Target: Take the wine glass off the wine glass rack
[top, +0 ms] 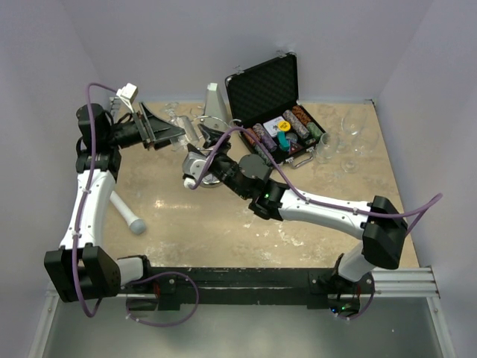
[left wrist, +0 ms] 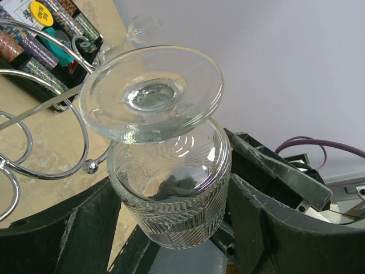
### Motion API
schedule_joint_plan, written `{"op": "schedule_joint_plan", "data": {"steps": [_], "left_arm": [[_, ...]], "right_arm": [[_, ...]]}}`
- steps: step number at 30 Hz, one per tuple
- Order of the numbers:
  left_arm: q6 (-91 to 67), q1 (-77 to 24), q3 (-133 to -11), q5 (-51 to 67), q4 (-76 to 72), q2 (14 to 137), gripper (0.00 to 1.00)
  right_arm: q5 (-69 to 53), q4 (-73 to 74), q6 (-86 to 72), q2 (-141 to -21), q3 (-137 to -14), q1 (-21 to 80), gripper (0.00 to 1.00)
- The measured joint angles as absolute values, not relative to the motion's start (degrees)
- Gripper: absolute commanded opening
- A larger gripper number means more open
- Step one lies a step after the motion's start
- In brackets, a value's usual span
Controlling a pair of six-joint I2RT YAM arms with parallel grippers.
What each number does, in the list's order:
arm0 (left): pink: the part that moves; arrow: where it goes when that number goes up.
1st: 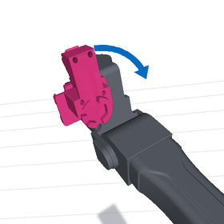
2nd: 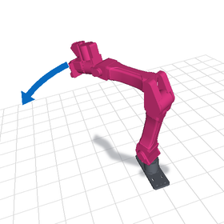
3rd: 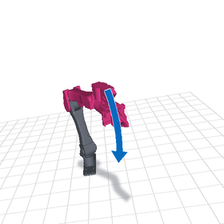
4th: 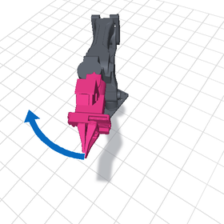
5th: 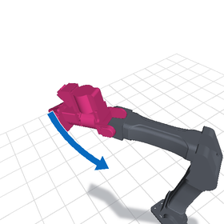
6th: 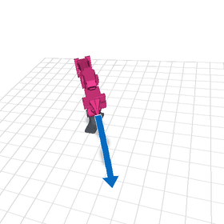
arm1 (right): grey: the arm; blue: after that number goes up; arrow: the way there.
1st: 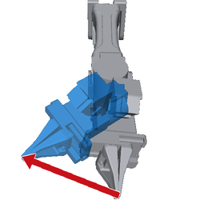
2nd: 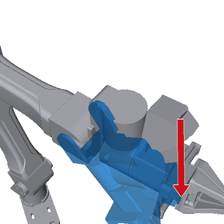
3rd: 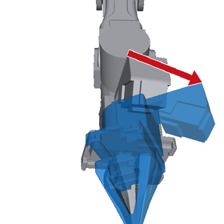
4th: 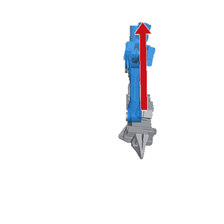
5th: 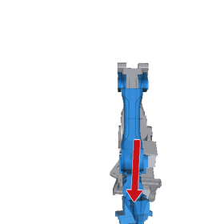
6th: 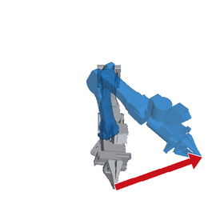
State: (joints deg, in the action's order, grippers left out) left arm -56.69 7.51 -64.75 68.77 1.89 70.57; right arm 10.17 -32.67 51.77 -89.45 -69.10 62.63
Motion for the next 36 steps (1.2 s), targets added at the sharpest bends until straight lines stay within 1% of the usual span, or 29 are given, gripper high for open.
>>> {"op": "schedule_joint_plan", "data": {"steps": [6, 13, 16, 17, 19, 24, 27, 28, 30, 31, 34, 35, 36], "left_arm": [[-58.11, 7.51, -64.73, 68.55, 3.14, 69.12, 0.0], [-58.98, 7.75, -64.58, 68.18, 3.36, 67.75, 0.0], [-58.98, 7.75, -64.31, 68.18, 3.95, 67.72, 0.0], [-58.98, 7.75, -64.12, 68.14, 3.99, 67.7, 0.0], [-59.0, 7.75, -63.81, 68.16, 4.14, 67.7, 0.0], [-59.09, 7.75, -63.4, 68.16, 4.08, 67.46, 0.0], [-59.48, 7.73, -63.2, 68.07, 4.03, 67.16, 0.0], [-59.46, 7.75, -63.2, 67.92, 4.03, 67.02, 0.05], [-59.48, 7.75, -63.2, 67.57, 4.16, 66.76, 0.21], [-59.79, 7.75, -63.2, 67.57, 4.49, 66.72, 0.33], [-60.47, 7.75, -63.16, 67.33, 5.5, 66.63, 0.67], [-60.42, 7.75, -63.16, 67.24, 5.61, 66.63, 0.81], [-60.38, 7.75, -63.16, 67.13, 5.61, 66.63, 0.99]], "right_arm": [[12.51, -42.78, 54.52, -89.73, -67.77, 62.63, 0.65], [13.21, -47.86, 57.78, -92.4, -67.77, 62.78, 0.65], [14.02, -48.8, 58.72, -93.71, -67.79, 62.78, 0.61], [14.09, -48.84, 59.02, -93.97, -67.79, 62.78, 0.6], [14.11, -48.93, 59.27, -94.19, -67.79, 62.78, 0.52], [14.09, -49.04, 59.59, -94.24, -67.79, 63.0, 0.29], [14.04, -48.56, 59.7, -94.32, -67.79, 63.07, 0.18], [14.0, -48.4, 59.7, -94.41, -67.79, 63.09, 0.12], [14.06, -48.31, 60.01, -94.5, -67.79, 63.09, 0.0], [14.04, -48.49, 60.05, -94.5, -67.79, 63.05, 0.0], [14.09, -48.49, 60.16, -94.5, -67.79, 63.05, 0.0], [14.13, -48.47, 60.1, -94.5, -67.79, 63.05, 0.0], [14.11, -48.47, 60.05, -94.5, -67.79, 63.02, 0.0]]}}
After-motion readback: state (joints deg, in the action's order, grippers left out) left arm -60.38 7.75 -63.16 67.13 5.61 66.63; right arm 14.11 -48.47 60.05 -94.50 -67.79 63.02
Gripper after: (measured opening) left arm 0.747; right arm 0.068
